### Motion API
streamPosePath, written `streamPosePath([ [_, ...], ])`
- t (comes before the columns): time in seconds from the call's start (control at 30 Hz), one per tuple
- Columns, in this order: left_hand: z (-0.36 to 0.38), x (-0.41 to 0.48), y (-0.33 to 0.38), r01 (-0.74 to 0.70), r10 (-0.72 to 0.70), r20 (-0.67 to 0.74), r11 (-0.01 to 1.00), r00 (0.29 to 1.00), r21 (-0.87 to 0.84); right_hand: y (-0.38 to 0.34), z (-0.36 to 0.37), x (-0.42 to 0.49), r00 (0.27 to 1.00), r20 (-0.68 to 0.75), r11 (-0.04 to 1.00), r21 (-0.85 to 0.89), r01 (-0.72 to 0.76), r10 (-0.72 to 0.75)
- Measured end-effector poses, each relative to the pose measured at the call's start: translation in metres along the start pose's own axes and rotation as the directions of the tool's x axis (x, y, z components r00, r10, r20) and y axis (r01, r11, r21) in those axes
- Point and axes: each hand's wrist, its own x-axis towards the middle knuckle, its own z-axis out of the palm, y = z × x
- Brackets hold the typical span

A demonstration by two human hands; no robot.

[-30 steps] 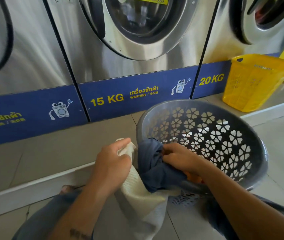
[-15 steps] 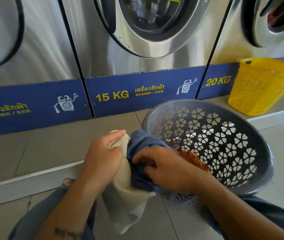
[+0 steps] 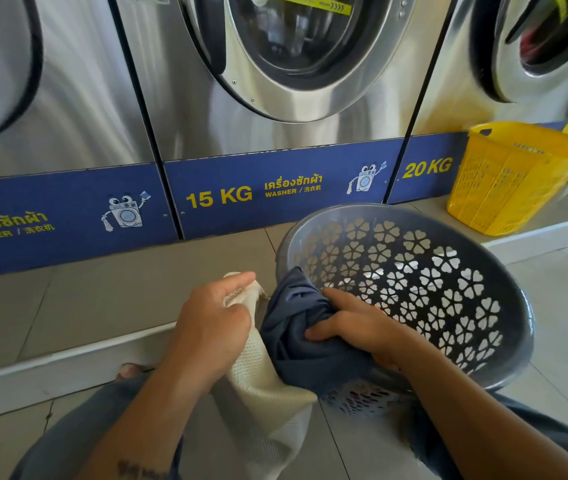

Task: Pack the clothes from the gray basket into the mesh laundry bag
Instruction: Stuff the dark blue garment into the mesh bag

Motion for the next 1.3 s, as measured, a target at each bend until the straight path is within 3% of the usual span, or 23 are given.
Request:
streamPosePath([
  [0.17,0.001,0.003,-0.002,-0.034,0.034,0.008,0.999,0.999,-0.012,-0.030,0.004,-0.012,0.932,-0.236,0.897,-0.412,0.161,-0.276],
  [0.27,-0.001,0.003,0.002,-0.092,0.090,-0.048,0.995,0.995,-0.044,-0.054,0.026,-0.025,0.772,-0.333,0.733,-0.637,0.238,-0.541],
  [0.3,-0.003,0.003,0.004,-0.100,0.094,-0.074,0.992,0.993,-0.077,-0.058,0.037,-0.029,0.752,-0.300,0.678,-0.690,0.254,-0.587],
  [0.33,-0.006,0.003,0.006,-0.101,0.091,-0.100,0.990,0.991,-0.103,-0.059,0.047,-0.030,0.779,-0.229,0.636,-0.725,0.263,-0.584],
  [0.4,-0.013,0.004,0.005,-0.083,0.066,-0.147,0.990,0.987,-0.114,-0.054,0.062,-0.030,0.879,0.004,0.548,-0.781,0.300,-0.476],
  [0.47,-0.019,0.004,0.000,-0.057,0.043,-0.155,0.995,0.987,-0.086,-0.049,0.062,-0.029,0.911,0.207,0.463,-0.808,0.365,-0.356],
  [0.57,-0.021,0.001,-0.003,-0.059,0.054,-0.123,0.998,0.991,-0.035,-0.052,0.051,-0.036,0.887,0.272,0.592,-0.666,0.453,-0.373],
  [0.67,-0.022,0.001,-0.004,-0.059,0.057,-0.119,0.998,0.991,-0.011,-0.052,0.036,-0.033,0.806,-0.039,0.646,-0.622,0.443,-0.590],
  [0.73,-0.023,0.002,-0.007,-0.044,0.042,-0.107,0.999,0.993,-0.011,-0.037,0.021,-0.019,0.791,-0.203,0.676,-0.663,0.322,-0.577],
  [0.77,-0.024,0.002,-0.009,-0.034,0.032,-0.098,0.999,0.995,-0.012,-0.027,0.012,-0.013,0.852,-0.257,0.769,-0.595,0.232,-0.456],
  [0.83,-0.023,0.002,-0.010,-0.019,0.018,-0.086,1.000,0.996,-0.019,-0.008,-0.003,-0.003,0.979,-0.184,0.979,-0.194,0.056,-0.092],
  [0.87,-0.022,0.002,-0.011,-0.016,0.014,-0.084,1.000,0.996,-0.020,0.000,-0.005,0.000,0.996,-0.068,0.997,0.044,-0.056,0.059],
  [0.9,-0.021,0.002,-0.011,-0.019,0.017,-0.084,1.000,0.996,-0.018,0.005,-0.004,0.000,0.993,0.017,0.981,0.154,-0.119,0.118],
  [0.93,-0.021,0.002,-0.010,-0.025,0.024,-0.081,1.000,0.996,-0.013,0.005,-0.001,0.000,0.994,0.032,0.983,0.144,-0.111,0.108],
  [1.0,-0.019,0.000,-0.008,-0.042,0.042,-0.061,0.999,0.997,0.004,0.002,0.006,0.002,0.993,-0.120,1.000,-0.018,0.015,-0.017],
  [1.13,-0.014,-0.001,-0.008,-0.059,0.060,-0.010,0.998,0.998,0.038,-0.025,0.016,-0.012,0.911,-0.293,0.926,-0.326,0.189,-0.289],
  [1.2,-0.014,-0.001,-0.007,-0.093,0.093,-0.001,0.996,0.996,0.014,-0.039,0.028,-0.026,0.855,-0.277,0.855,-0.422,0.302,-0.438],
  [1.3,-0.015,-0.002,-0.007,-0.135,0.136,-0.047,0.990,0.990,0.037,-0.046,0.050,-0.038,0.844,-0.048,0.761,-0.464,0.454,-0.534],
])
